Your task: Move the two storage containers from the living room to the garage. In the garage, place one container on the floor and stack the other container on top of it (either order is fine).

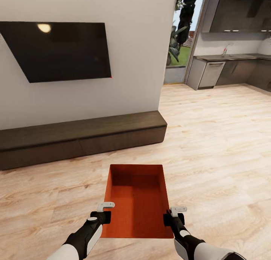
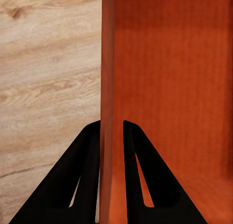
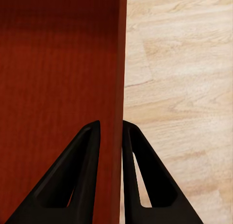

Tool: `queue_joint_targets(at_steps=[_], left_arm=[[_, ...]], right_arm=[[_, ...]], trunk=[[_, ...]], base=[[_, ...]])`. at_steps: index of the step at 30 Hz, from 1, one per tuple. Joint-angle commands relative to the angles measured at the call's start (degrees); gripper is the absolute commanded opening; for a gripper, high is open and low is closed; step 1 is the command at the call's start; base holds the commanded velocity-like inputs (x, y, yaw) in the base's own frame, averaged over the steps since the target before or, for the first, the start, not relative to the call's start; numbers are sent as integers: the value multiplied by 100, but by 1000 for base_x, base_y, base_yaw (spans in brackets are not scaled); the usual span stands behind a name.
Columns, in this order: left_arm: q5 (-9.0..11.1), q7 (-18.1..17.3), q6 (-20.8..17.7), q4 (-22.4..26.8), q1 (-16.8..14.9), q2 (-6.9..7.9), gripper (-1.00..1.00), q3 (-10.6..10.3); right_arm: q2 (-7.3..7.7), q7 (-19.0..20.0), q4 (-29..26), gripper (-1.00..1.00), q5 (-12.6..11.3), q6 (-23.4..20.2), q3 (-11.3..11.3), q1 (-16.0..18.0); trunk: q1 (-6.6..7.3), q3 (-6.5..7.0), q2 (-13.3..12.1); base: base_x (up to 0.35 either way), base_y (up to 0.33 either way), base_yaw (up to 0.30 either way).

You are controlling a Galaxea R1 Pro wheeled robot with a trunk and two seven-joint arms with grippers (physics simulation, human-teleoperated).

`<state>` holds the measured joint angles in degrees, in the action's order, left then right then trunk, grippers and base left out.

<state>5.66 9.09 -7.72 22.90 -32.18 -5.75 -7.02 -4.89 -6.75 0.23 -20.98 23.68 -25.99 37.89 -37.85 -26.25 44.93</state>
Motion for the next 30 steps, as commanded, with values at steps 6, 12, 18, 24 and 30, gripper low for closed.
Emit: queue_joint_targets(at_steps=[6,12,18,24,30], left_arm=[[32,76,-37,-6,1,1,-100,-27],[32,76,-29,-59,1,12,-100,-29],[35,76,-31,-68,1,13,-100,-29],[42,76,-30,-75,1,13,-100,-28],[46,76,-28,-75,1,13,-100,-28]], right_arm=[[-4,-20,1,-100,-64,22,165,7],[-6,-20,1,-100,-64,17,165,7],[-8,-20,-2,-100,-64,16,163,6],[-8,-20,-1,-100,-64,16,164,7],[-9,-20,-4,-100,-60,19,165,7]], trunk=[[-1,50,5],[-1,106,5],[-1,162,5],[-1,218,5],[-1,273,5]], base=[[0,0,0],[0,0,0],[0,0,0],[0,0,0],[0,0,0]])
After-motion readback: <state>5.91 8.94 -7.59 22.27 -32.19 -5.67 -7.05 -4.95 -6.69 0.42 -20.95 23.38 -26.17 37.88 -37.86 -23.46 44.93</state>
